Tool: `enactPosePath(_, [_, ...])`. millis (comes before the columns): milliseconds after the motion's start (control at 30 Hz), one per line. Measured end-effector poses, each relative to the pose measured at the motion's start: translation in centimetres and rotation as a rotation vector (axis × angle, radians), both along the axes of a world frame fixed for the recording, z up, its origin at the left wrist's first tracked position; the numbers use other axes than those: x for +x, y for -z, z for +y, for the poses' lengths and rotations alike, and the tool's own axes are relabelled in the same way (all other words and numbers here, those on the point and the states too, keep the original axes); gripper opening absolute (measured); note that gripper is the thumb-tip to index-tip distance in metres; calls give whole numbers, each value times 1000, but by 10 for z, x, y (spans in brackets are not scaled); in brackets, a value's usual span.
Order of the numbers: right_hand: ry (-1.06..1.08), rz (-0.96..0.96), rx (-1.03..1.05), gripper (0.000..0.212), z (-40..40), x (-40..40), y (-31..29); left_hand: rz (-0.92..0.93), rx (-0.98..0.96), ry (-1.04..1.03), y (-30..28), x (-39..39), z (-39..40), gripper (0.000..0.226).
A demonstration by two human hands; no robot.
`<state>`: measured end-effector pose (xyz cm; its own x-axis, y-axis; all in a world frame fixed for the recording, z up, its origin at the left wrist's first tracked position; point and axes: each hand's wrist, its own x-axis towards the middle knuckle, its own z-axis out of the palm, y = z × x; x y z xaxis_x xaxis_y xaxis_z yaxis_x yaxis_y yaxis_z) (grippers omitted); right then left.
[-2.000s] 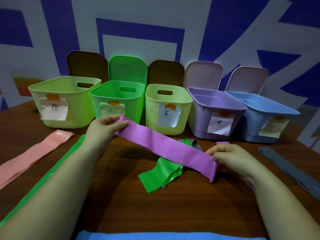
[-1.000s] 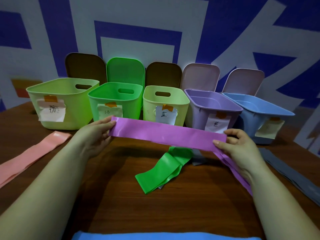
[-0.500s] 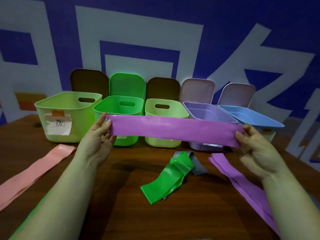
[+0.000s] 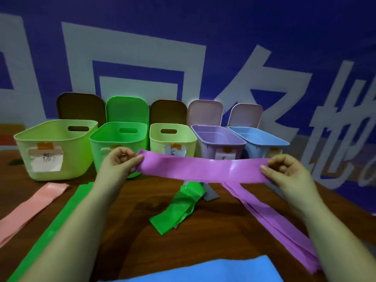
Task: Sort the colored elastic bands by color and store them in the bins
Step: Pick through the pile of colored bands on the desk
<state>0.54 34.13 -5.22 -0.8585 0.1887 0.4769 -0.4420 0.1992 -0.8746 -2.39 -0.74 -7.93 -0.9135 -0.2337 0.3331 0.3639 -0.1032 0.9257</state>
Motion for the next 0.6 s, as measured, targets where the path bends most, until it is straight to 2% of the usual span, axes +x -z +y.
enactPosePath(100, [56, 4, 137, 16, 9, 24, 6, -40, -12, 90, -3, 5, 10, 17])
enactPosePath(200, [131, 13, 251, 21, 23, 43, 11, -107, 30, 192, -20, 8, 20, 29])
enactPosePath(300, [192, 46, 302, 26, 37, 55, 14, -138, -38, 266, -35, 8, 32, 25])
enactPosePath(500, [283, 23, 339, 30, 62, 72, 25, -211, -188, 325, -48, -11, 65, 23])
enactPosePath(600, [275, -10, 262, 24, 71, 82, 31, -213, -284, 323, -49, -26, 85, 26])
